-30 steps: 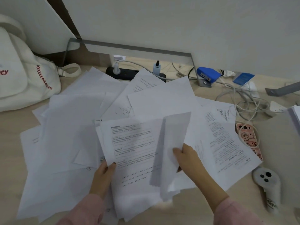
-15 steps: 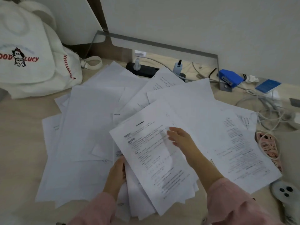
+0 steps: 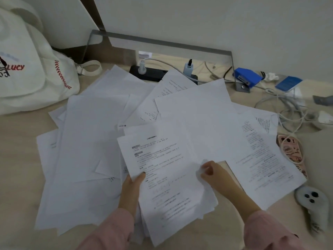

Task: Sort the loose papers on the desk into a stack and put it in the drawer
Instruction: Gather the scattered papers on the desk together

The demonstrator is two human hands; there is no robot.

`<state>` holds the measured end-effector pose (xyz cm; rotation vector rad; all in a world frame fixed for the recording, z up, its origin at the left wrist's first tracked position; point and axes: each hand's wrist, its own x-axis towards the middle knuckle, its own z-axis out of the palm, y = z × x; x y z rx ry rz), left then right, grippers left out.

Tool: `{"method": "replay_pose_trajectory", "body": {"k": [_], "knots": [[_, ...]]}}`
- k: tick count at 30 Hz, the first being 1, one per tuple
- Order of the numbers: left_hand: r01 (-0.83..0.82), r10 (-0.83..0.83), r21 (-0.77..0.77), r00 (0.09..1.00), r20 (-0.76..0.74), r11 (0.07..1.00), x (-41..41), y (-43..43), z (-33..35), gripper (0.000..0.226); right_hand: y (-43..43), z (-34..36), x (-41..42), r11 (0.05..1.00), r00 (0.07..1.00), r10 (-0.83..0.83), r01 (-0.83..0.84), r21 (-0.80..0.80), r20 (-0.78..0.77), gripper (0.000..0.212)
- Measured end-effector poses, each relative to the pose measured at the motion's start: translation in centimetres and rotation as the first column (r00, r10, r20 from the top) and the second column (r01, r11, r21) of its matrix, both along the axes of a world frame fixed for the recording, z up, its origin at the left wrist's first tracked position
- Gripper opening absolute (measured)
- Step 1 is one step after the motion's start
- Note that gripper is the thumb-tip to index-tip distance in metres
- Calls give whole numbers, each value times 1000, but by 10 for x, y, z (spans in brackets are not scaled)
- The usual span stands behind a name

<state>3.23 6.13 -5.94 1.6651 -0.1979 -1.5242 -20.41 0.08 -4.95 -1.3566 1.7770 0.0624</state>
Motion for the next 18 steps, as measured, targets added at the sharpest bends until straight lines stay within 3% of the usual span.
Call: {"method": "replay_pose_trajectory", "body": {"k": [2, 5, 8, 11, 13, 16, 18], "knots": [[11, -11, 3, 1000, 26, 1000, -3, -2, -3, 35, 13, 4, -3, 999, 992, -29, 24, 46, 121, 15], [42, -43, 12, 997, 71, 999, -6, -4, -6, 35, 24, 8, -27, 974, 961, -205, 218, -53, 186, 5], [86, -86, 7, 994, 74, 996, -10, -7, -8, 33, 32, 2, -71, 865, 888, -448, 459, -205, 101, 30], [153, -151, -18, 985, 82, 988, -18, -10, -5, 36, 40, -4, -114, 709, 733, -679, 640, -296, -41, 45], [184, -182, -26, 980, 79, 983, -25, -12, -4, 33, 47, -8, -135, 628, 628, -772, 730, -271, -99, 54], [207, -206, -13, 976, 75, 978, -34, -15, -3, 30, 60, -17, -153, 497, 503, -864, 859, -121, 17, 68], [212, -210, -13, 974, 90, 977, -39, -17, -4, 32, 63, -21, -158, 392, 398, -907, 917, -68, 138, 65]]}}
